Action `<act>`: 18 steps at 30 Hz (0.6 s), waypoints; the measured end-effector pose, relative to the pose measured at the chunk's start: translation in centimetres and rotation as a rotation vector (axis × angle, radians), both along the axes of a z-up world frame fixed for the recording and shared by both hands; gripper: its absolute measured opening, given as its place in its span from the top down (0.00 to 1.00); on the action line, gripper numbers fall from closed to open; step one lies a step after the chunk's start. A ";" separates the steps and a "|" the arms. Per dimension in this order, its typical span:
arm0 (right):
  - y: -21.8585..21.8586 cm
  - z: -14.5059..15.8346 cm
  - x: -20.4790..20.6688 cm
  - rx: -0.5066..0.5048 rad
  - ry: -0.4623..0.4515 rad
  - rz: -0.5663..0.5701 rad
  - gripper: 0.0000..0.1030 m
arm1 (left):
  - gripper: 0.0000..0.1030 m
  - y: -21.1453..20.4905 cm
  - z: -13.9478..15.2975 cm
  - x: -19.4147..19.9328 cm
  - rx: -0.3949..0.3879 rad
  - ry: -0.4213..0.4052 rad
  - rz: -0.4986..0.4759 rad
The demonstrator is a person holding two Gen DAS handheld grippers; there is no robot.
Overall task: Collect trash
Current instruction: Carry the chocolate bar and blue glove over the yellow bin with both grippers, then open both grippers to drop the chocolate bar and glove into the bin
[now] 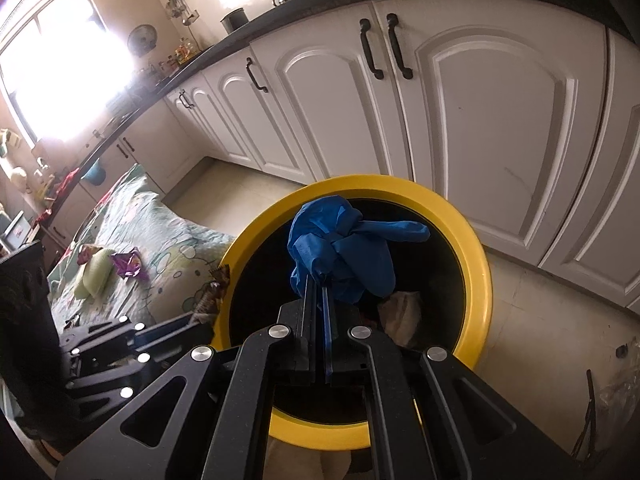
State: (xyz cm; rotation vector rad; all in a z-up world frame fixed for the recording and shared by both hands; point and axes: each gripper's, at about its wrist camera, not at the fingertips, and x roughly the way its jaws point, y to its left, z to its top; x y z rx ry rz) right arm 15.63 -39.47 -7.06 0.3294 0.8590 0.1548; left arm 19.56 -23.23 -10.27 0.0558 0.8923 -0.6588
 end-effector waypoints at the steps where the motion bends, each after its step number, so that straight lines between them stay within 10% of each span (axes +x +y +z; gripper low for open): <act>1: -0.1 0.0 0.0 0.001 0.001 -0.003 0.97 | 0.92 -0.1 -0.1 0.1 0.001 0.002 -0.004; 10: -0.5 0.0 0.0 0.005 0.001 -0.026 0.84 | 0.90 -0.3 -0.4 0.2 0.003 -0.003 -0.005; 18: -1.0 0.7 -0.3 0.005 -0.022 -0.058 0.61 | 0.48 0.9 -0.2 0.3 -0.006 -0.001 0.043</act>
